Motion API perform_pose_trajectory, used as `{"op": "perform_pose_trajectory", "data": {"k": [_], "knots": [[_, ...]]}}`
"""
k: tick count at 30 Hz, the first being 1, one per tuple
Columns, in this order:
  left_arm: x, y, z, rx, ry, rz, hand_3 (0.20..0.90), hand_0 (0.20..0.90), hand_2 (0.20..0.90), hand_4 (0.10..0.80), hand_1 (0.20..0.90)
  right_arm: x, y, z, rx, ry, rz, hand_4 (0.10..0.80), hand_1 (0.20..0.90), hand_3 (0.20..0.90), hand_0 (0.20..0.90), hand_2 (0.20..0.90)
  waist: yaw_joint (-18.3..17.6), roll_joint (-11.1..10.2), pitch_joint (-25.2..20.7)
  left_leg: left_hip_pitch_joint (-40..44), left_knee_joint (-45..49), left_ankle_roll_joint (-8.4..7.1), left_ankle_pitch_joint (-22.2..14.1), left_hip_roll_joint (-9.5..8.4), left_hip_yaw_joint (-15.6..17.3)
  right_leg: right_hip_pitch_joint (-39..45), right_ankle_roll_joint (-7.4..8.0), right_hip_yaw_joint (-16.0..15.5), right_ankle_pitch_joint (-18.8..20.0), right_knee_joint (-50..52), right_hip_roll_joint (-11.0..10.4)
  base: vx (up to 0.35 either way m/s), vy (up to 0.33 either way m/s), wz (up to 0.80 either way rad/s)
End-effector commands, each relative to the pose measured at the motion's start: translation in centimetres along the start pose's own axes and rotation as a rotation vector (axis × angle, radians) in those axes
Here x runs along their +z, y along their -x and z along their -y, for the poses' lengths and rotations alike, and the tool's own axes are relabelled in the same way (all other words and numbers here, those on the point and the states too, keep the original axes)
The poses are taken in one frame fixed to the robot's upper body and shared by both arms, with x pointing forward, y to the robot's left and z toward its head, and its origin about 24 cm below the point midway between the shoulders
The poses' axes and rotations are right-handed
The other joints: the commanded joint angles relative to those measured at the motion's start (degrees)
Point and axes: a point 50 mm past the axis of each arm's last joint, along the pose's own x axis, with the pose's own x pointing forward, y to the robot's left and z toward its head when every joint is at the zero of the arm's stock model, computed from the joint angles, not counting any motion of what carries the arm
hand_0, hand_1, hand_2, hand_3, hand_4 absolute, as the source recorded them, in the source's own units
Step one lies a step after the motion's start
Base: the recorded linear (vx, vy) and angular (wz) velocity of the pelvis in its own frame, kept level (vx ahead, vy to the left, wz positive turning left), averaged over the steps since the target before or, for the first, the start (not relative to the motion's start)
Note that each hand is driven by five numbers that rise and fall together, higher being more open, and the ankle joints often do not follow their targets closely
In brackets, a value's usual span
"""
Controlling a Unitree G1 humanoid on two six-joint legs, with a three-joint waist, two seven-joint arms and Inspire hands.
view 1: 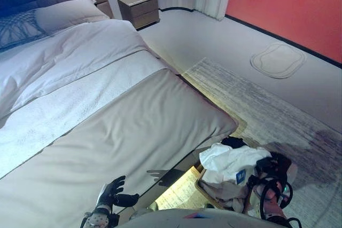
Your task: Pick up the clothes from the bed and place them into the basket
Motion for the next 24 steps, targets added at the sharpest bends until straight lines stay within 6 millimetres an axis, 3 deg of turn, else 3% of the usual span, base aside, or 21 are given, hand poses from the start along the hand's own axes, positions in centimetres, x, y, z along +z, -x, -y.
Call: {"op": "perform_pose_trajectory", "data": {"k": [1, 5, 12, 16, 18, 23, 24], "knots": [[1.9, -0.6, -2.0, 0.017, -0.086, 0.086, 0.900, 0.900, 0.900, 0.800, 0.900, 4.0, -1.7, -0.1, -0.110, -0.197, 0.101, 0.100, 0.300, 0.200, 0.300, 0.300, 1.54, -0.30, -0.59, -2.45, 0.09, -0.22, -0.39, -0.46, -3.15, 2.05, 3.40, -2.08, 1.35, 1.11, -3.78, 0.055, -0.011, 0.04], [1.7, -0.5, -2.0, -0.006, -0.116, 0.086, 0.900, 0.900, 0.900, 0.800, 0.900, 1.4, -2.5, 0.8, -0.116, -0.199, -0.082, 0.100, 0.300, 0.200, 0.300, 0.300, 2.72, 0.49, -0.74, -2.49, 0.09, -0.25, -0.32, -0.80, -3.86, 2.24, 3.41, -2.87, 1.36, 1.07, -4.12, 0.054, -0.020, 0.10], [2.4, -0.7, -1.2, -0.045, -0.122, 0.116, 0.900, 0.900, 0.900, 0.800, 0.900, 2.3, -4.1, 1.4, -0.137, -0.207, -0.145, 0.100, 0.300, 0.200, 0.300, 0.300, 3.84, 2.64, 0.25, -4.45, 0.09, -0.31, 0.27, -2.04, -5.61, 0.22, 3.19, -3.59, 1.42, 1.48, -4.92, -0.013, 0.020, 0.08], [4.3, -1.2, 0.7, -0.096, -0.102, 0.182, 0.900, 0.900, 0.900, 0.800, 0.900, 6.6, -6.7, 2.4, -0.159, -0.265, -0.095, 0.100, 0.300, 0.200, 0.300, 0.300, 3.90, 6.05, 2.99, -7.44, 0.09, -0.16, 1.20, -3.49, -6.77, -4.00, 2.58, -3.30, 0.75, 3.69, -5.72, -0.209, 0.148, 0.16], [5.6, -1.3, 2.2, -0.122, -0.064, 0.232, 0.900, 0.900, 0.900, 0.800, 0.900, 10.8, -8.2, 2.8, -0.171, -0.275, -0.021, 0.100, 0.300, 0.200, 0.300, 0.300, 3.62, 8.85, 5.73, -9.75, 0.09, -0.22, 2.24, -4.52, -7.21, -6.63, 2.23, -2.85, 0.62, 4.68, -6.16, -0.235, 0.181, 0.10], [7.3, -1.3, 3.5, -0.145, -0.022, 0.304, 0.900, 0.900, 0.900, 0.800, 0.900, 16.8, -9.6, 3.8, -0.179, -0.309, 0.093, 0.100, 0.300, 0.200, 0.300, 0.300, 3.42, 12.84, 11.00, -13.68, 1.26, -0.39, 3.65, -5.91, -7.34, -11.38, 1.54, -2.87, -0.26, 7.87, -6.84, -0.150, 0.085, 0.05], [7.4, -1.3, 3.5, -0.145, -0.022, 0.311, 0.900, 0.900, 0.900, 0.800, 0.900, 17.1, -9.6, 3.9, -0.180, -0.310, 0.100, 0.100, 0.300, 0.200, 0.300, 0.300, 3.39, 12.96, 11.27, -14.01, 1.59, -0.40, 3.61, -5.99, -7.30, -11.77, 1.47, -2.84, -0.36, 8.22, -6.89, -0.114, 0.012, 0.01]]}}
